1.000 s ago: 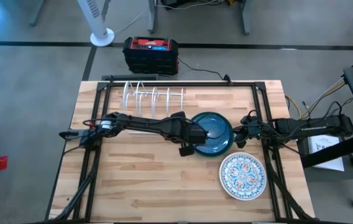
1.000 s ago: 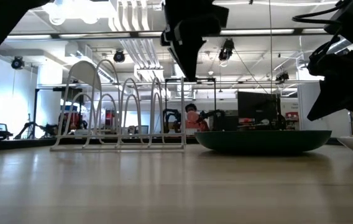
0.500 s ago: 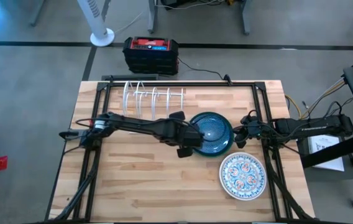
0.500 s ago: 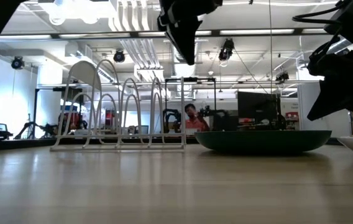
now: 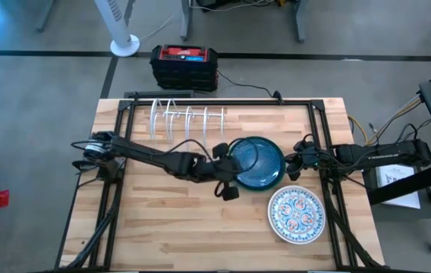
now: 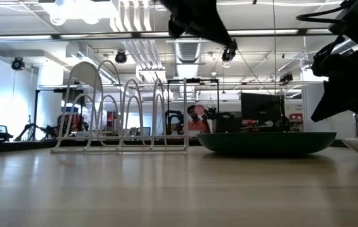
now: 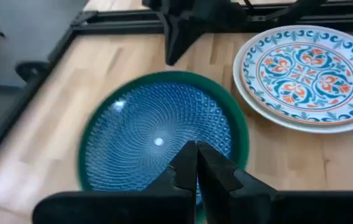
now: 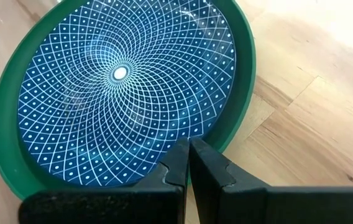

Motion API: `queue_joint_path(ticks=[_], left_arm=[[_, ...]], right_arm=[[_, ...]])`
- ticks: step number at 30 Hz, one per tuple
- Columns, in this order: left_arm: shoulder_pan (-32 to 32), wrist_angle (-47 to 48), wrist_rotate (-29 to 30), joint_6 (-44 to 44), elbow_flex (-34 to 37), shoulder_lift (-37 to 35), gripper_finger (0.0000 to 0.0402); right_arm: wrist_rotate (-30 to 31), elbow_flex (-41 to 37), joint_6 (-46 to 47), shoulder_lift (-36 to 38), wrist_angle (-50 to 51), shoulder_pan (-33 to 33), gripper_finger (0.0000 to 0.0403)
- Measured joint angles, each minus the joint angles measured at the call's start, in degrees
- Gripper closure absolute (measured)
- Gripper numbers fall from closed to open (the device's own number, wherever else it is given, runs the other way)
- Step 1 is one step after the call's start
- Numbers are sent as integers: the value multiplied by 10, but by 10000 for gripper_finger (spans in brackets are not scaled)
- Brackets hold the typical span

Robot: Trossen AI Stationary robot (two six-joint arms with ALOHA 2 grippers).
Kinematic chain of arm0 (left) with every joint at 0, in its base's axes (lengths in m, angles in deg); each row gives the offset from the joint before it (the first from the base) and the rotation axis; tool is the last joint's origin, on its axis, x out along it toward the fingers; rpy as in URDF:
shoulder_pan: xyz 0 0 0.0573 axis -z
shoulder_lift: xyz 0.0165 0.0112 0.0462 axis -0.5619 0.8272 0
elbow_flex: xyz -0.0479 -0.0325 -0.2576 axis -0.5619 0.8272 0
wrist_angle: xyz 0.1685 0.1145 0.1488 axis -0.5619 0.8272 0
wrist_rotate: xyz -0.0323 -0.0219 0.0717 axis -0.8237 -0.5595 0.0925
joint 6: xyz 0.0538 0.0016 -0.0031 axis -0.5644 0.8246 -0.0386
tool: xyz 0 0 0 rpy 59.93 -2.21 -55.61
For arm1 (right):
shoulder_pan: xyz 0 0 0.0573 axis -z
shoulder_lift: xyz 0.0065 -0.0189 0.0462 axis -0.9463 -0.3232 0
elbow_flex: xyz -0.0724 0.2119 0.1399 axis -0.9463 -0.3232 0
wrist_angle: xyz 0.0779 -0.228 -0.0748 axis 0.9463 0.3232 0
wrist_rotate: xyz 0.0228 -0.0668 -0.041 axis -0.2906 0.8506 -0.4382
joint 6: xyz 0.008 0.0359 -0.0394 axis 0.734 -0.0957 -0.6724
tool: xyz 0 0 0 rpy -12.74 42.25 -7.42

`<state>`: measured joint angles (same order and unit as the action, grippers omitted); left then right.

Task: Sort dishes
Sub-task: Put the blue patterned plate in the dish rack

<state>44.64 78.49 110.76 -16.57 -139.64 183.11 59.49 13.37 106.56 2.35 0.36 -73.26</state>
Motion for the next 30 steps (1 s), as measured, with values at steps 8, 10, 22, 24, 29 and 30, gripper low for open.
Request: queue_joint_path(ticks=[8, 10, 22, 24, 29, 30], left_arm=[[-1, -88, 11, 155, 62, 31, 401], [-1, -84, 11, 171, 52, 50, 401], [-2, 34, 15, 166, -90, 203, 401], [-3, 66, 16, 157, -125, 225, 401], [-13, 156, 28, 133, -224, 271, 401], [-16, 172, 30, 126, -239, 280, 401]], right_arm=[[3, 0, -1, 0, -16, 0, 396], [5, 0, -2, 0, -28, 0, 396], [-1, 0, 44, -8, -42, 0, 396], [-4, 0, 55, -16, -42, 0, 396], [-16, 0, 68, -49, -50, 0, 380], [-16, 0, 67, -56, -55, 0, 375]])
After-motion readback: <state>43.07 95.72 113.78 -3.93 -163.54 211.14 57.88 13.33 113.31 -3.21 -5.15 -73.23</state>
